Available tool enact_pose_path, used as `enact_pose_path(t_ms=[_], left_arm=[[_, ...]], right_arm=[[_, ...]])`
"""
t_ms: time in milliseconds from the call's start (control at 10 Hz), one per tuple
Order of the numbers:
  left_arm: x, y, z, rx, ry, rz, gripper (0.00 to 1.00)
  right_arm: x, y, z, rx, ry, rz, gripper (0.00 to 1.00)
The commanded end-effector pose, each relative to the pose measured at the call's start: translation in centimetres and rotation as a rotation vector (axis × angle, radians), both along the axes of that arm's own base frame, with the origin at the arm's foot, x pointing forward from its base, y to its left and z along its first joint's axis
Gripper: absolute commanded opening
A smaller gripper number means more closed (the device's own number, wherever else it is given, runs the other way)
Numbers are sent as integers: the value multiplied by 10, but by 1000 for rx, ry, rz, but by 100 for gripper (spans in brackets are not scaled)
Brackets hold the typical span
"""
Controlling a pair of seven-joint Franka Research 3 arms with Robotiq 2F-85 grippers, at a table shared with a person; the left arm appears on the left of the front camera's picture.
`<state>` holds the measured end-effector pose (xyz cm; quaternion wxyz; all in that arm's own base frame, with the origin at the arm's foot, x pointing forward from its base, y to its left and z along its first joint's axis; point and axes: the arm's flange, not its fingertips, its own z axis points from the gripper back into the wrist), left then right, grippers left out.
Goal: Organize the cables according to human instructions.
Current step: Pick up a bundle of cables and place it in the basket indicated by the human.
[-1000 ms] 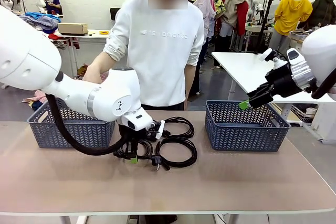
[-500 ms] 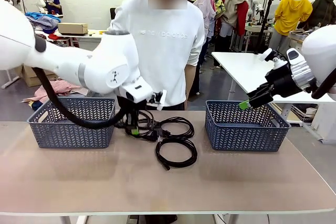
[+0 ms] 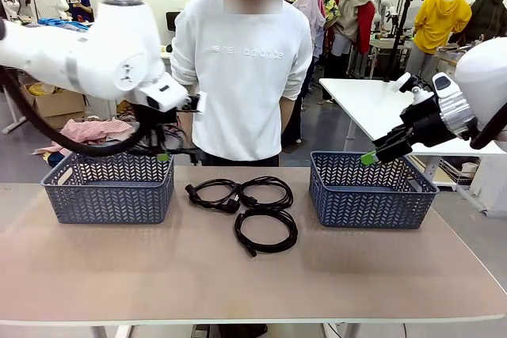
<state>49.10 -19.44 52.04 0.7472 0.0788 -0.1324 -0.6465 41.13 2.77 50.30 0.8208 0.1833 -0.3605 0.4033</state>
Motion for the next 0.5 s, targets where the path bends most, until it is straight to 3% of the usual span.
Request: enact_pose_path(t_ms=[0, 400], left_arm=[[-6, 39, -5, -28, -27, 105, 0], [5, 97, -32, -49, -5, 231, 0]], right_arm=[[3, 0, -2, 16, -21, 20, 100], [3, 0, -2, 16, -21, 20, 100]])
